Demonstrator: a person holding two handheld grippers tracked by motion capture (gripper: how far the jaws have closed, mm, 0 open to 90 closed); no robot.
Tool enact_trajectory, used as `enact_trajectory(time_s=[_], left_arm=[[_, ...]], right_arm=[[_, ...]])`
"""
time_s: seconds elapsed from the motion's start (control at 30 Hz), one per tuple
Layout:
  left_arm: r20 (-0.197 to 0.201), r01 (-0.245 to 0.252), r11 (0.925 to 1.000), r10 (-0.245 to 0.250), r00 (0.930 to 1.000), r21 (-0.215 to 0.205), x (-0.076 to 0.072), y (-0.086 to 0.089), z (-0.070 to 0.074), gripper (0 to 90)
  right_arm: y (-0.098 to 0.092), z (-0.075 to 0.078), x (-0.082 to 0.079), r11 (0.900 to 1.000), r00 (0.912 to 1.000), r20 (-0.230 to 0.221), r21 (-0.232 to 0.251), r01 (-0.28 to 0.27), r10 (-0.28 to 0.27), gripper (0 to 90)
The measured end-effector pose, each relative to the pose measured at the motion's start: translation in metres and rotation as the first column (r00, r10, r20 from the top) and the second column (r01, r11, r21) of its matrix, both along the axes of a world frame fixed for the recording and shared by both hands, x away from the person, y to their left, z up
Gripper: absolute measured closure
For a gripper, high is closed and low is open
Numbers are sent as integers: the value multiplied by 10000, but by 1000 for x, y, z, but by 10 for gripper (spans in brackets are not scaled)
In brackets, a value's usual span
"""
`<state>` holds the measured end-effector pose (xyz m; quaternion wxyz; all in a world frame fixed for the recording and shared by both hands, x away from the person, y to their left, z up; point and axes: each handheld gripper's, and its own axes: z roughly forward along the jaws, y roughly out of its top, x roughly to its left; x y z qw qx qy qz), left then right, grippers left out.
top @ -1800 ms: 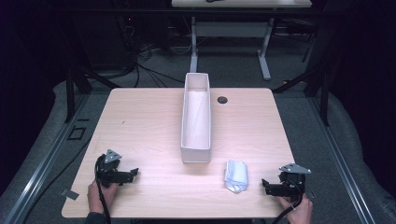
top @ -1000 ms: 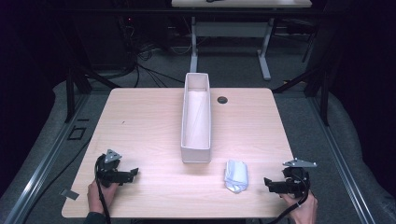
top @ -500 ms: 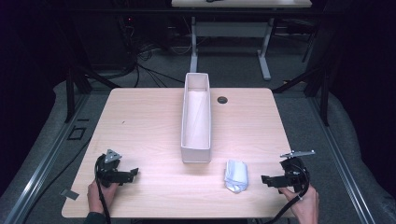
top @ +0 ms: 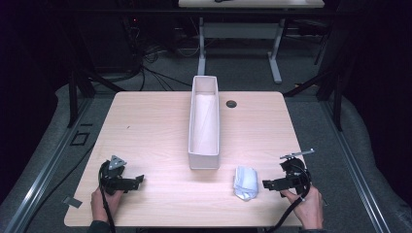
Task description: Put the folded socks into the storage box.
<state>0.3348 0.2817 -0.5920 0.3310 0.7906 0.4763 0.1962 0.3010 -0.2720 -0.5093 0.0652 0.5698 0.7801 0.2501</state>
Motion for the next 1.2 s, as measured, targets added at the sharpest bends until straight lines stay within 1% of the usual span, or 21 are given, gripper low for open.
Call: enact_trajectory(time_s=[0.03,0.07,0.2,0.23,0.27,0.3,0.33,0.37,0.5,0.53,0.67,0.73,0.77,0.8,0.83,0.9,0.93,0.97,1.03,1.13,1.2], left_arm=[[0,0,10000,0,10000,1,0,0,0,7],[2,-2,10000,2,10000,-1,0,0,0,7],[2,-1,10000,1,10000,-1,0,0,0,7],[6,3,10000,-3,10000,-6,0,0,0,7],[7,-1,10000,1,10000,-9,0,0,0,7],[-3,-2,10000,2,10000,-2,0,0,0,7],[2,-1,10000,1,10000,-2,0,0,0,7],[7,0,10000,0,10000,-8,0,0,0,7],[6,2,10000,-2,10000,-10,0,0,0,7],[7,2,10000,-2,10000,-8,0,0,0,7],[7,1,10000,-1,10000,-9,0,0,0,7],[12,5,10000,-5,10000,-12,0,0,0,7],[4,0,10000,1,10000,-11,0,0,0,7],[8,-1,10000,1,10000,-13,0,0,0,7],[8,-1,10000,1,10000,-13,0,0,0,7],[6,0,10000,0,10000,-11,0,0,0,7],[7,1,10000,-1,10000,-9,0,0,0,7],[10,0,10000,0,10000,-13,0,0,0,7],[8,0,10000,0,10000,-11,0,0,0,7],[7,0,10000,0,10000,-13,0,0,0,7],[11,5,10000,-5,10000,-13,0,0,0,7]], right_arm=[[3,0,1,9996,9998,92,-249,152,-150,0],[6,0,3,10000,9999,-99,34,-75,76,0],[13,-1,7,9995,9999,-119,-304,-32,29,0],[14,-1,8,9996,9997,-200,-258,-114,109,0],[15,-1,10,9982,9971,-548,311,-508,525,0],[15,-1,10,9982,9971,-548,311,-508,525,0],[20,-2,11,9995,9990,-367,-171,-261,255,0],[21,-2,13,9993,9982,-475,69,-368,371,0],[26,-3,16,9987,9973,-530,121,-499,505,0],[27,-3,17,9986,9968,-588,36,-533,534,0],[36,-5,22,9969,9936,-817,174,-764,776,0],[39,-6,23,9980,9952,-755,-2,-626,624,0],[41,-7,23,9980,9966,-670,-392,-504,477,0],[42,-7,27,9952,9892,-1116,333,-917,949,0],[42,-7,27,9952,9892,-1116,333,-917,949,0],[50,-10,29,9964,9912,-1086,-299,-789,753,4],[50,-10,29,9964,9912,-1086,-299,-789,753,4],[54,-12,32,9951,9872,-1315,-285,-944,899,10],[56,-13,33,9952,9877,-1304,-339,-915,864,14],[61,-17,39,9938,9825,-1570,-319,-1065,1003,24],[64,-19,41,9943,9829,-1585,-339,-1006,940,41]])
